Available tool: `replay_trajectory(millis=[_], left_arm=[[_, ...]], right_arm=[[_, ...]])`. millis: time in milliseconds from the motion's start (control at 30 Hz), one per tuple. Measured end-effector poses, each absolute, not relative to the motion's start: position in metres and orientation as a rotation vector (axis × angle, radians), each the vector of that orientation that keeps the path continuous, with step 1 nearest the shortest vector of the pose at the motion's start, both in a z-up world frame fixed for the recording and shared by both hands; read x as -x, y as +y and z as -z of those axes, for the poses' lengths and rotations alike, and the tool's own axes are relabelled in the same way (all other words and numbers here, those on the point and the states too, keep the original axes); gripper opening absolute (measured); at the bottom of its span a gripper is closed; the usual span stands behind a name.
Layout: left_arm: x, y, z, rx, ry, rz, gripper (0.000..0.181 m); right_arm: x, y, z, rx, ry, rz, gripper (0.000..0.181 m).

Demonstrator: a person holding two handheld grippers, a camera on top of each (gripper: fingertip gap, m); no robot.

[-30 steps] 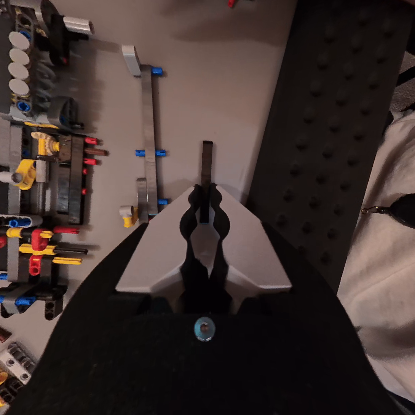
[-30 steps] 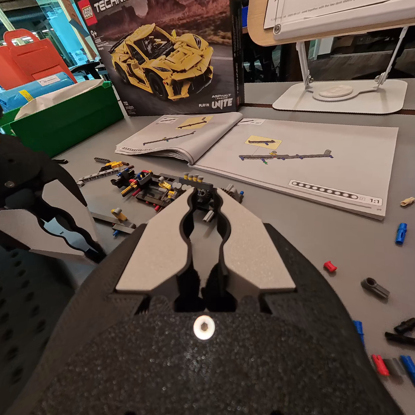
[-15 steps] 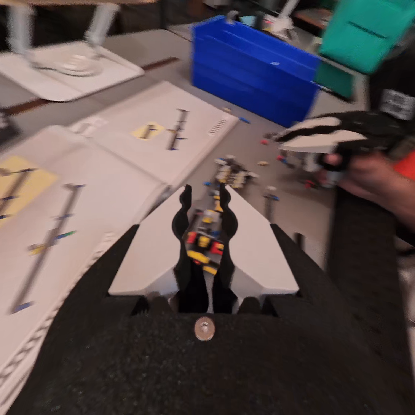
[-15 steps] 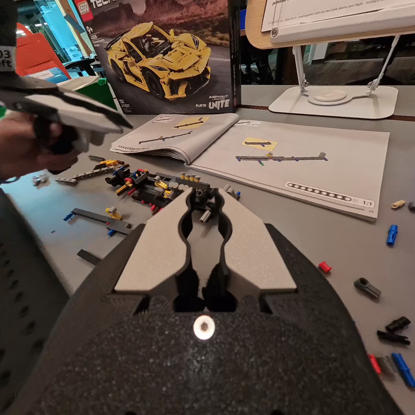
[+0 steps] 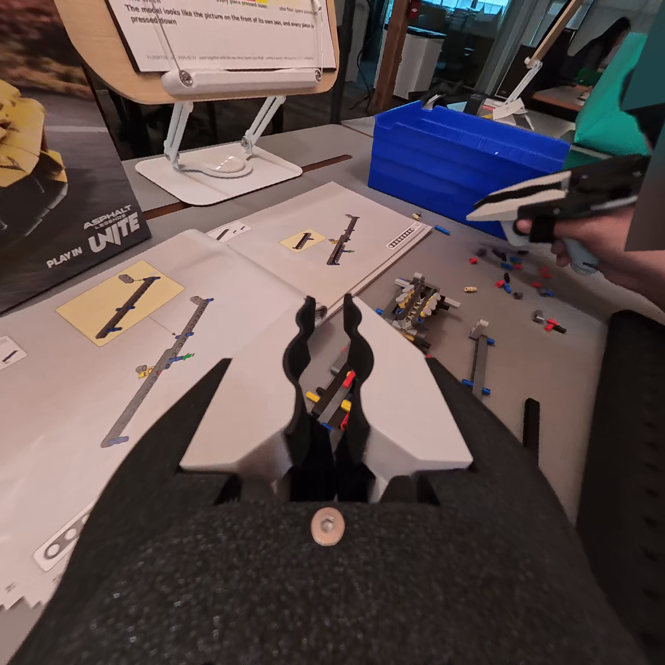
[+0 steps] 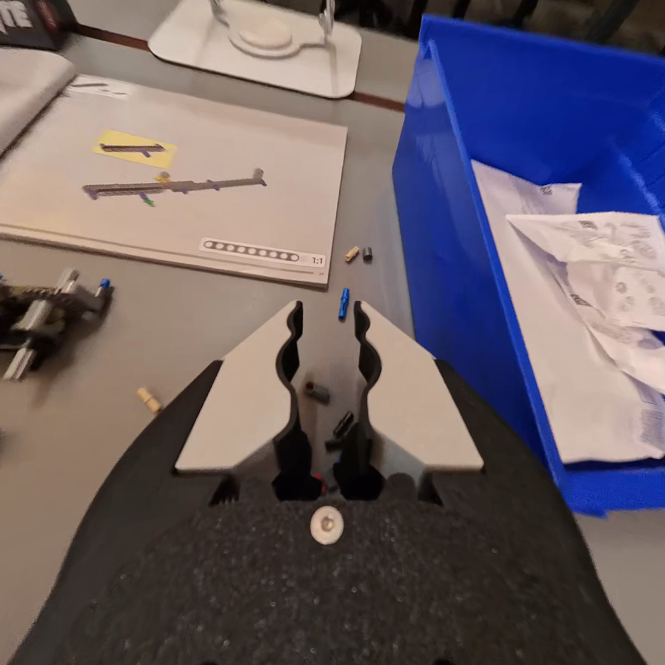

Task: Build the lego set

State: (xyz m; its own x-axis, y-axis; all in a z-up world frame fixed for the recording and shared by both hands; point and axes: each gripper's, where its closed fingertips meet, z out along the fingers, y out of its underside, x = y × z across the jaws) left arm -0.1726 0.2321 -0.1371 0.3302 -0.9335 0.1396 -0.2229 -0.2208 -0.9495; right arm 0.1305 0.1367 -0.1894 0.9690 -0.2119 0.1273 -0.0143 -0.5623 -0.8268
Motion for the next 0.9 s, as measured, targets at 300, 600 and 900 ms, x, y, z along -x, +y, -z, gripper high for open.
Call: replay_trajectory(millis=[300,600,900], left_arm=[[0.17,0.208,0.123,1.594,1.098,1.065,0.014],[0.17,0.204,0.118,1.599,1.061,1.188,0.014],[0.168,0.206,0.123,1.621,1.07,1.128,0.014]], right_arm=[[-0.153,0.146,0.233,2.33,0.367,0.227,0.022],[-0.15,0.153,0.234,2.335,0.333,0.211,0.003],[-0.082,0.132,0.181,2.204,-0.022,0.067,0.003]])
